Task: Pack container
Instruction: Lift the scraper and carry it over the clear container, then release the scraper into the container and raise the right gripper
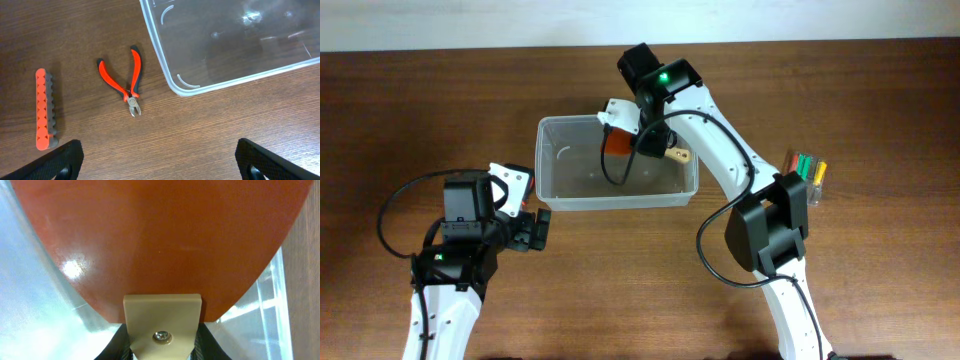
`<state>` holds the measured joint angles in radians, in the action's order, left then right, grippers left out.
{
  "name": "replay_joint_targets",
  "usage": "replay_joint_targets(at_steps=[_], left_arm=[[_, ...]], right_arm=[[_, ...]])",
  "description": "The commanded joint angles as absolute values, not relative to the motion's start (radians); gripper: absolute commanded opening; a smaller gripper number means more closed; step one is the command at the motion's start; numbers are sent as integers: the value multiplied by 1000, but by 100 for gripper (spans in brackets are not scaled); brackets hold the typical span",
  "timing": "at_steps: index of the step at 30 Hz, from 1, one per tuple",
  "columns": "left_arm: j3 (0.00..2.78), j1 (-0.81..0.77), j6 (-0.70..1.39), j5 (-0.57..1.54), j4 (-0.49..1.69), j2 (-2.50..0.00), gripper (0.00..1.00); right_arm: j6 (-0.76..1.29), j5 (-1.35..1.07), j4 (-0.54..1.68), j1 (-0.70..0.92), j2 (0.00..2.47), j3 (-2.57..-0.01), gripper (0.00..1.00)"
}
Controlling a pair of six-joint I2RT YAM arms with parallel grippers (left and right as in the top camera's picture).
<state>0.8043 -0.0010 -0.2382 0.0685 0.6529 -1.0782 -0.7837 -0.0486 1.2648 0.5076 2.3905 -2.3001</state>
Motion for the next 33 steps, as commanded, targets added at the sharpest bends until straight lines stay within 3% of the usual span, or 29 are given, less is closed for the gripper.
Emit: replay_joint_targets(at_steps=[1,8,11,12,14,20,27,33], left_arm=[[823,-5,-225,83,652,-1081,99],[823,-5,-225,83,652,-1081,99],[823,-5,-225,83,652,-1081,99],[823,-5,-225,83,652,-1081,99],[823,-5,-225,83,652,-1081,99],[823,-5,-225,83,652,-1081,99],[823,-5,-225,83,652,-1081,99],[823,-5,-225,82,651,-1081,99]], right_arm=[[-887,-45,1212,516,2365,-2271,4],[-891,-44,1096,516,2365,-2219,5],[-890,-30,1101,517,2365,-2220,39],[-890,-8,1106,517,2364,-2220,56],[-880,59,1124,519,2364,-2220,72],[-859,115,1140,517,2283,-2220,79],[-741,117,1135,464,2083,-2220,80],[-355,117,1131,302,1918,-2220,91]])
